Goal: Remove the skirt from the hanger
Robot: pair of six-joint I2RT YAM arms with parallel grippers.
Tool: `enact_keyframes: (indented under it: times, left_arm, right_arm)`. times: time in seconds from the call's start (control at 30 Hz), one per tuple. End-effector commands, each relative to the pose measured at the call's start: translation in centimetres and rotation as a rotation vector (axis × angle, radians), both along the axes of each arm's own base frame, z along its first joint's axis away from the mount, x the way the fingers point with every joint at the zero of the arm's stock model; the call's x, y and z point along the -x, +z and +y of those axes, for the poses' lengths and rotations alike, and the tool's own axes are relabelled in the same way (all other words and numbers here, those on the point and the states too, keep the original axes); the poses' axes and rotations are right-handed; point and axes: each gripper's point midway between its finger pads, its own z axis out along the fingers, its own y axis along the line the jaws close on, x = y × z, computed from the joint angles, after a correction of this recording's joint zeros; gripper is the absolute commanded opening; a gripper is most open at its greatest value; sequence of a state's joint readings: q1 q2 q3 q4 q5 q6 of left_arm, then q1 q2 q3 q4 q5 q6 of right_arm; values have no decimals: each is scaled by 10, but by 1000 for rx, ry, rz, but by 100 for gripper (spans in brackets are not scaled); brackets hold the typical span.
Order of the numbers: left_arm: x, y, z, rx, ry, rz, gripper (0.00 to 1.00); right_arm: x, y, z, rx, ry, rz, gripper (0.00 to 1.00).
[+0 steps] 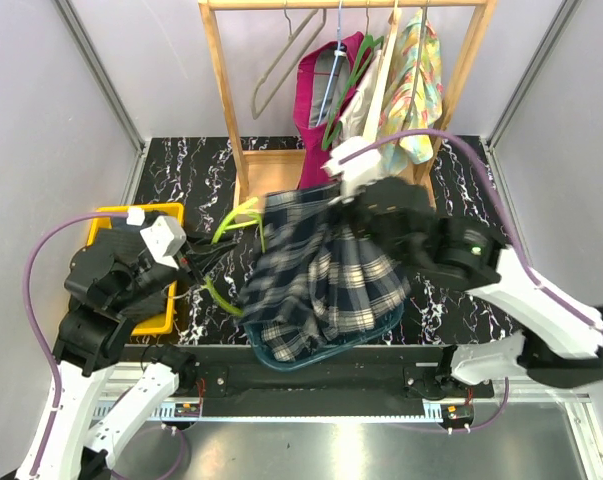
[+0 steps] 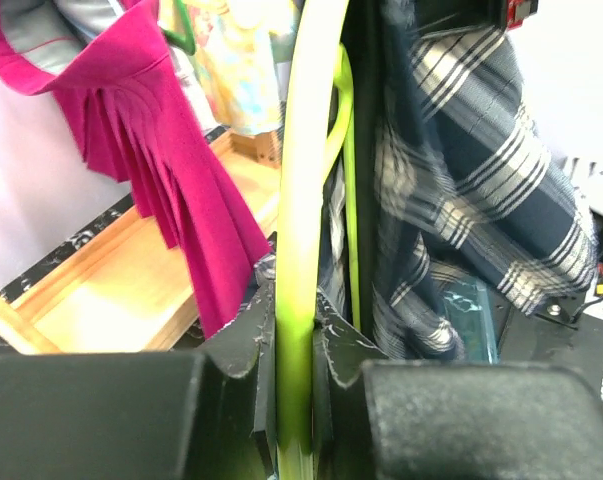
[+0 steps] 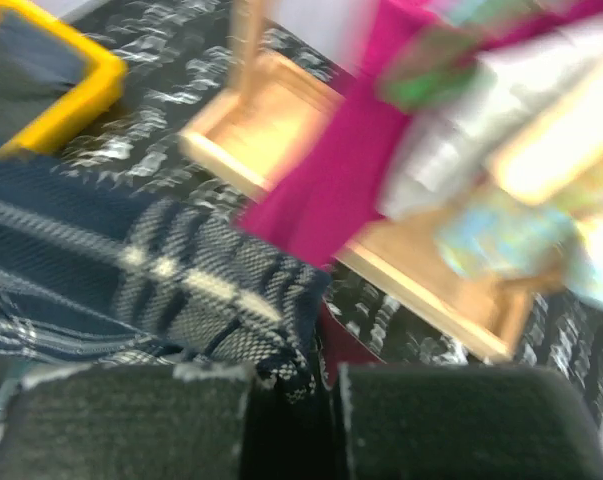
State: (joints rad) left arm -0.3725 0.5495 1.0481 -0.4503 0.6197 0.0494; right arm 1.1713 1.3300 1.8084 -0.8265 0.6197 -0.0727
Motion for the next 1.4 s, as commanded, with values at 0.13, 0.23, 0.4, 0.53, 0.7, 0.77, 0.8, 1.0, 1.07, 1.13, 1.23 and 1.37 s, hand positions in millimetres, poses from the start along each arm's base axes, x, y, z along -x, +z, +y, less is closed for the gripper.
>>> enact_keyframes:
  times: [0.13, 0.23, 0.4, 0.53, 0.7, 0.77, 0.8, 1.0, 1.07, 1.13, 1.23, 1.37]
  left_arm:
    - [2, 30, 14, 40, 80, -95, 0]
    - [3, 34, 13, 45, 70, -101, 0]
    - [-1, 69, 18, 70, 110, -216, 0]
    - [6, 157, 32, 209, 178, -402, 0]
    - [29, 246, 37, 385, 133, -530, 0]
    - [24, 251, 43, 380, 183, -536, 0]
    - [20, 246, 47, 354, 214, -522, 0]
    - [2, 192, 96, 104, 529, -410, 0]
    - [-10, 144, 112, 3, 627, -324, 0]
    - [-21, 109, 128, -70, 724, -267, 0]
    - [-38, 38, 145, -208, 826, -163, 0]
    - [-50, -23, 153, -347, 867, -77, 0]
  right_arm:
    - [-19, 45, -134, -208, -380, -149, 0]
    - [-19, 35, -124, -226, -344, -122, 0]
    - [-28, 4, -84, -219, -265, -36, 0]
    - [-37, -13, -57, -206, -219, 2, 0]
    - [-39, -27, -30, -228, -161, 64, 0]
    - [-39, -36, -24, -223, -143, 88, 0]
    - [-39, -40, -23, -219, -142, 96, 0]
    - [-39, -97, -12, -108, -121, 180, 0]
    - [-38, -127, -6, -64, -114, 226, 0]
    - [-37, -155, 1, -51, -116, 278, 0]
    - [-29, -187, 8, -49, -100, 366, 0]
    - [-12, -222, 11, -48, -85, 481, 0]
